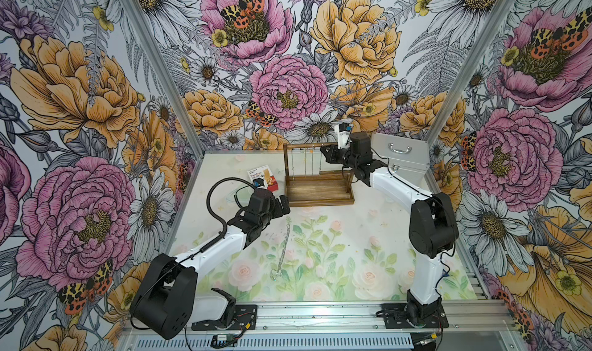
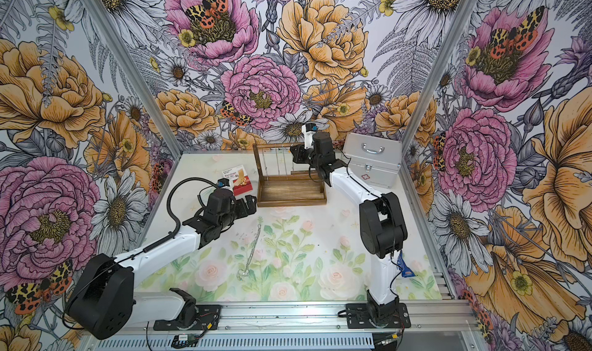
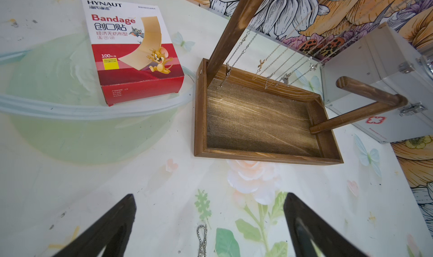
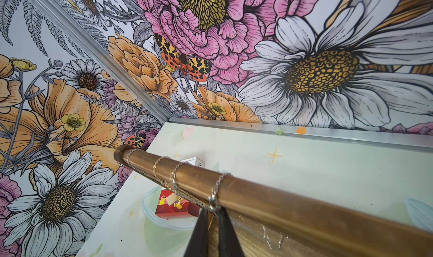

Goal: Take the necklace off the jewelry display stand
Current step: Take off the necklace from the stand.

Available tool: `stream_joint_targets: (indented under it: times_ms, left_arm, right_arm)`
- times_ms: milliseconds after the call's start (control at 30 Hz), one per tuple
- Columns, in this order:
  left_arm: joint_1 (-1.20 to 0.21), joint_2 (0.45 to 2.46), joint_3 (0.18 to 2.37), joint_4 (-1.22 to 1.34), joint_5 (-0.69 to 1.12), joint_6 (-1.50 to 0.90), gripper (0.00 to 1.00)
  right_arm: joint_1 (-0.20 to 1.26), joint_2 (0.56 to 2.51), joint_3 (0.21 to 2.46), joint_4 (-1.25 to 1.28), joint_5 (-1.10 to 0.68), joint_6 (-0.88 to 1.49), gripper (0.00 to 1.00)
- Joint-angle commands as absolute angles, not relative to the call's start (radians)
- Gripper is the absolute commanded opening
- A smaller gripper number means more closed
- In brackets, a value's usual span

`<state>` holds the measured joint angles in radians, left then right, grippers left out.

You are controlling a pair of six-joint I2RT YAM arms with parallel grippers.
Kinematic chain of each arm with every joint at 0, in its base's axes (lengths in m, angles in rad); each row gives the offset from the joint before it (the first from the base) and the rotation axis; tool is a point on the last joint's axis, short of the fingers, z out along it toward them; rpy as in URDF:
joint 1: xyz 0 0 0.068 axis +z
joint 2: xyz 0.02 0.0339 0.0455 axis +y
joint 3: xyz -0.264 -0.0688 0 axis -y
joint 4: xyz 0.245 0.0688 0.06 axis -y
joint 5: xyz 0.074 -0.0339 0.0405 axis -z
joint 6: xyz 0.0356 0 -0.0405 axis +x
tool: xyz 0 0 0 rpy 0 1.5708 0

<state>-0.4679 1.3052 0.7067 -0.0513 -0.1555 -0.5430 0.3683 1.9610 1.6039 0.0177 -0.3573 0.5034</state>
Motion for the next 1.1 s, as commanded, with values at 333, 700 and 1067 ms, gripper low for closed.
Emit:
stream_joint_targets:
  times_ms: [333, 700, 1067]
  left_arm:
    - [-0.458, 1.316, 0.724, -0.035, -0.132, -0.546, 0.99]
    - [-0.459, 1.31, 0.723, -0.037, -0.132, -0.545, 0.99]
    - [-0.458, 1.312, 0.723, -0.038, -0.13, -0.545, 0.99]
  right_arm:
    - [0.374, 1.978, 1.629, 0.02, -0.321, 0.487, 0.0]
    - [0.374, 1.938, 1.594, 0.033, -0.299, 0.466, 0.0]
    - [0.354, 1.901, 1.551, 0.05, -0.284, 0.463, 0.0]
